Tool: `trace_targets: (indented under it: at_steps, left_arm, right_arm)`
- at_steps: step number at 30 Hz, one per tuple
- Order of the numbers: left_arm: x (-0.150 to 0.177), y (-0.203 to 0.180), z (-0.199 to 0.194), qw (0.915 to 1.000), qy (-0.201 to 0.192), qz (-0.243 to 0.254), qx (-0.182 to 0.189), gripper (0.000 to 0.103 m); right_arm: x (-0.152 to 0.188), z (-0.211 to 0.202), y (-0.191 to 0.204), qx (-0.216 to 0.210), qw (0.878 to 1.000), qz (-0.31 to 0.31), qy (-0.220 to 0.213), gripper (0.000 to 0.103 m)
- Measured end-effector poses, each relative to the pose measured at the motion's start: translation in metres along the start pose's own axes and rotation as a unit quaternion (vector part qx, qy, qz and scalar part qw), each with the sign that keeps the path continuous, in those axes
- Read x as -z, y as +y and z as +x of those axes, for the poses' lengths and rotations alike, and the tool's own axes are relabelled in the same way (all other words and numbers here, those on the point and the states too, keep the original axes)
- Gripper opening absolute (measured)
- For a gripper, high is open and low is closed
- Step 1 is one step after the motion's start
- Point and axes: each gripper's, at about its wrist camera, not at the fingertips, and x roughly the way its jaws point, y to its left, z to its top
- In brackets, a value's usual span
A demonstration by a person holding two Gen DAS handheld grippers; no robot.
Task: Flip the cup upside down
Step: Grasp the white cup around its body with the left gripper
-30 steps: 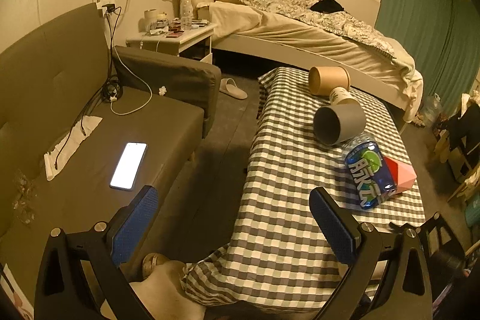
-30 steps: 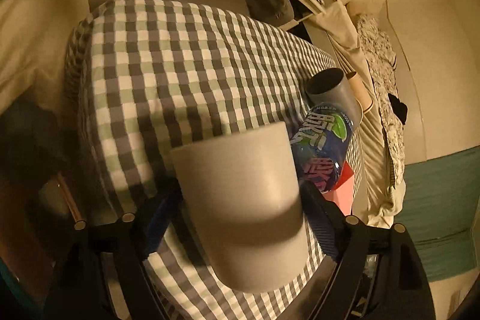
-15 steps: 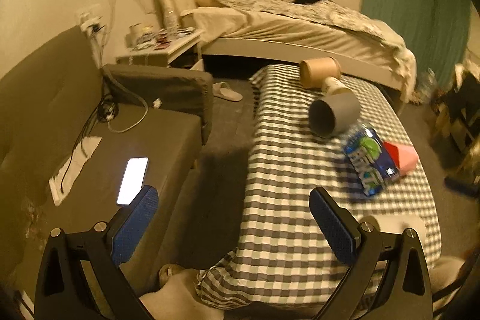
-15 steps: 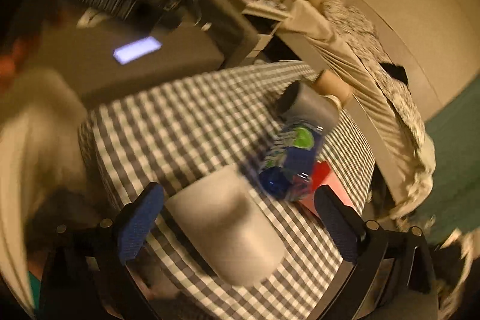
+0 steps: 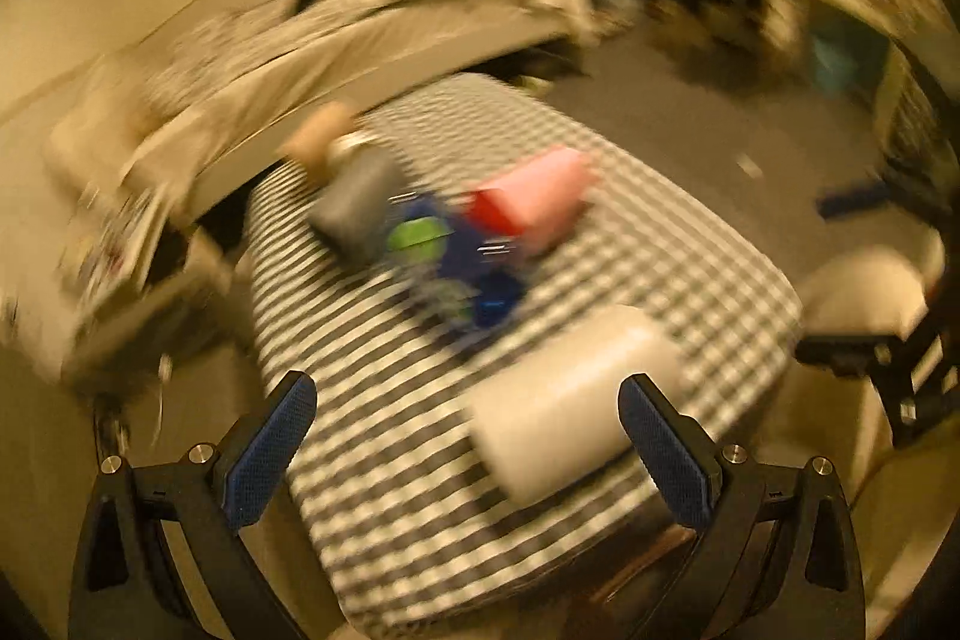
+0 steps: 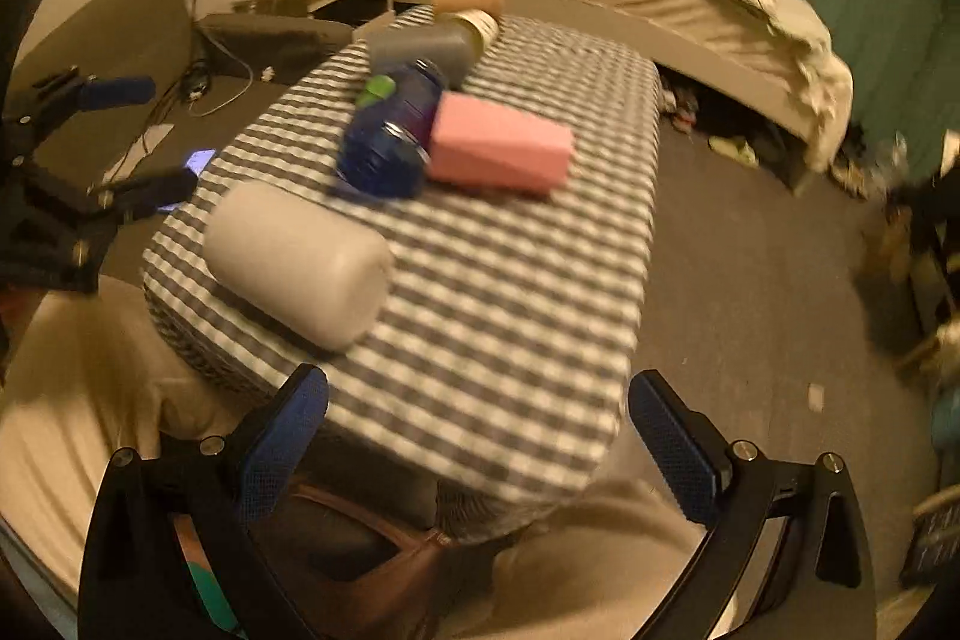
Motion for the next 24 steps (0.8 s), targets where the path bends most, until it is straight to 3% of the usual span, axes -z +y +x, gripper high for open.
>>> trace_targets:
  at_steps: [3,5,13,16,18,19,24]
  left_arm:
    - [-0.008,-0.034,0.016,0.994,0.018,0.107,0.012,0.103]
    - [-0.011,-0.044,0.03,0.9872,0.042,0.151,0.03,0.103]
    - [-0.017,-0.073,0.074,0.9593,0.107,0.248,0.082,0.102]
    - [-0.017,-0.08,0.086,0.9501,0.121,0.271,0.097,0.101]
    - [-0.017,-0.081,0.092,0.9466,0.131,0.275,0.107,0.082]
    - [-0.018,-0.08,0.095,0.9451,0.141,0.27,0.118,0.08]
    - [-0.026,-0.066,0.099,0.9496,0.144,0.241,0.139,0.079]
  right_arm:
    - [0.013,0.007,-0.016,-0.018,0.999,0.033,0.01,0.101]
    - [0.02,0.012,-0.021,-0.025,0.999,0.042,0.018,0.101]
    - [0.029,0.028,-0.037,-0.046,0.995,0.078,0.037,0.101]
    - [0.031,0.033,-0.042,-0.048,0.994,0.085,0.043,0.101]
    - [0.032,0.037,-0.044,-0.05,0.994,0.09,0.047,0.101]
    - [0.032,0.038,-0.045,-0.05,0.993,0.092,0.048,0.101]
    - [0.032,0.044,-0.046,-0.052,0.993,0.096,0.054,0.101]
